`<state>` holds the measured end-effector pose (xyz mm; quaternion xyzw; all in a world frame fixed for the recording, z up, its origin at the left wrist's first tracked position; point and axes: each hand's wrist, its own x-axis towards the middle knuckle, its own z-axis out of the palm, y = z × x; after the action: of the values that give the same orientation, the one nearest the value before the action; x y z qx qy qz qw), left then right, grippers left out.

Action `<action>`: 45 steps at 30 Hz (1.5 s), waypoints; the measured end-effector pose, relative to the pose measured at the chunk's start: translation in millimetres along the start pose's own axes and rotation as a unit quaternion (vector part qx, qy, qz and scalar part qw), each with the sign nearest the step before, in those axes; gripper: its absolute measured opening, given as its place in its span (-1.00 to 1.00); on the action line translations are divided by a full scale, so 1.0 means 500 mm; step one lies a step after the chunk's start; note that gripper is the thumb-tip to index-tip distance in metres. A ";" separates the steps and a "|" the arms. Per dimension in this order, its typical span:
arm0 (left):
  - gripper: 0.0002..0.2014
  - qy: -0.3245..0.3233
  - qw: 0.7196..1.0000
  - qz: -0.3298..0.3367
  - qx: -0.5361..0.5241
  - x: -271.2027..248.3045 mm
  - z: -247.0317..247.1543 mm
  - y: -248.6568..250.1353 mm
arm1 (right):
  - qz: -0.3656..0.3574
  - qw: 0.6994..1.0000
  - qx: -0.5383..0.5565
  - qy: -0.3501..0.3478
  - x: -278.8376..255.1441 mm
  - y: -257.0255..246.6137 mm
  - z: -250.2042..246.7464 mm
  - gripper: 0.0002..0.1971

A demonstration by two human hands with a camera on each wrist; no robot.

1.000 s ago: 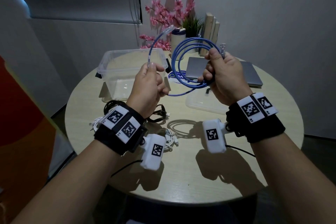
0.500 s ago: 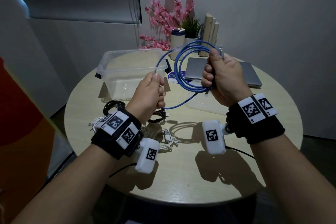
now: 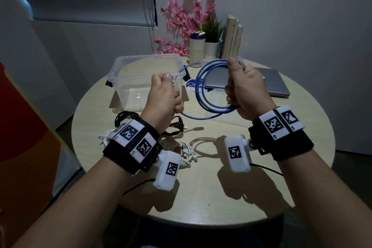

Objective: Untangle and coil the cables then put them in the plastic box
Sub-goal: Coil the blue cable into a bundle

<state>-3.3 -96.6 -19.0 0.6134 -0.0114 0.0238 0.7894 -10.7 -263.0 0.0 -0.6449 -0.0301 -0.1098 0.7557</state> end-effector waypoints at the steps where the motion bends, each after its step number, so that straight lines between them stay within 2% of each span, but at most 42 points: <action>1: -0.83 0.000 1.000 0.010 0.021 0.002 -0.002 0.002 | -0.001 1.000 -0.003 -0.015 -0.002 -0.001 0.001 -0.72; 6: -0.82 -0.030 0.973 0.086 0.214 0.003 -0.014 0.002 | -0.016 0.993 -0.098 -0.067 -0.009 -0.001 0.007 -0.81; 12: -0.77 -0.114 0.956 0.083 0.256 0.002 -0.016 0.014 | -0.007 0.977 -0.200 -0.073 -0.009 0.000 0.009 -0.83; 16: -0.75 -0.135 0.948 0.095 0.271 0.006 -0.019 0.015 | 0.014 0.965 -0.229 -0.124 -0.009 0.001 0.004 -0.83; 19: -0.73 -0.124 0.961 0.095 0.229 0.016 -0.024 0.012 | 0.019 0.964 -0.217 -0.152 -0.013 -0.001 0.005 -0.82; 21: -0.72 -0.112 0.973 0.080 0.185 0.023 -0.029 0.009 | 0.034 0.973 -0.163 -0.159 -0.017 -0.004 0.007 -0.83; 25: -0.74 -0.087 0.995 0.009 0.039 0.031 -0.041 0.005 | 0.060 0.980 -0.085 -0.172 -0.023 -0.009 0.007 -0.82; 28: -0.77 -0.073 0.995 -0.042 -0.054 0.026 -0.042 0.004 | 0.073 0.980 -0.050 -0.178 -0.023 -0.010 0.008 -0.82; 33: -0.75 -0.148 0.987 -0.045 -0.036 0.001 -0.024 0.004 | 0.078 0.980 -0.025 -0.182 -0.020 0.001 0.021 -0.86; 36: -0.66 -0.153 0.985 -0.051 -0.062 -0.004 -0.011 0.019 | 0.076 0.982 -0.032 -0.171 -0.019 0.005 0.020 -0.88; 37: -0.68 -0.156 0.985 -0.038 -0.059 -0.005 -0.009 0.022 | 0.076 0.982 -0.038 -0.168 -0.019 0.005 0.019 -0.87; 39: -0.89 -0.174 0.984 0.034 0.006 -0.005 -0.009 0.021 | 0.078 0.982 -0.054 -0.163 -0.018 0.007 0.015 -0.86; 41: -0.71 -0.178 0.967 0.128 0.133 -0.004 -0.011 0.014 | 0.073 0.982 -0.073 -0.158 -0.016 0.009 0.014 -0.85; 42: -0.70 -0.174 0.955 0.162 0.180 -0.006 -0.009 0.011 | 0.068 0.982 -0.076 -0.157 -0.016 0.010 0.016 -0.85; 45: -0.80 -0.138 0.939 0.215 0.231 -0.008 0.000 0.009 | 0.063 0.983 -0.061 -0.163 -0.018 0.013 0.022 -0.86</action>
<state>-7.4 -95.7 -14.8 0.7590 -0.2461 0.1098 0.5927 -17.3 -250.4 -6.0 -0.6999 -0.1054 0.0425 0.7051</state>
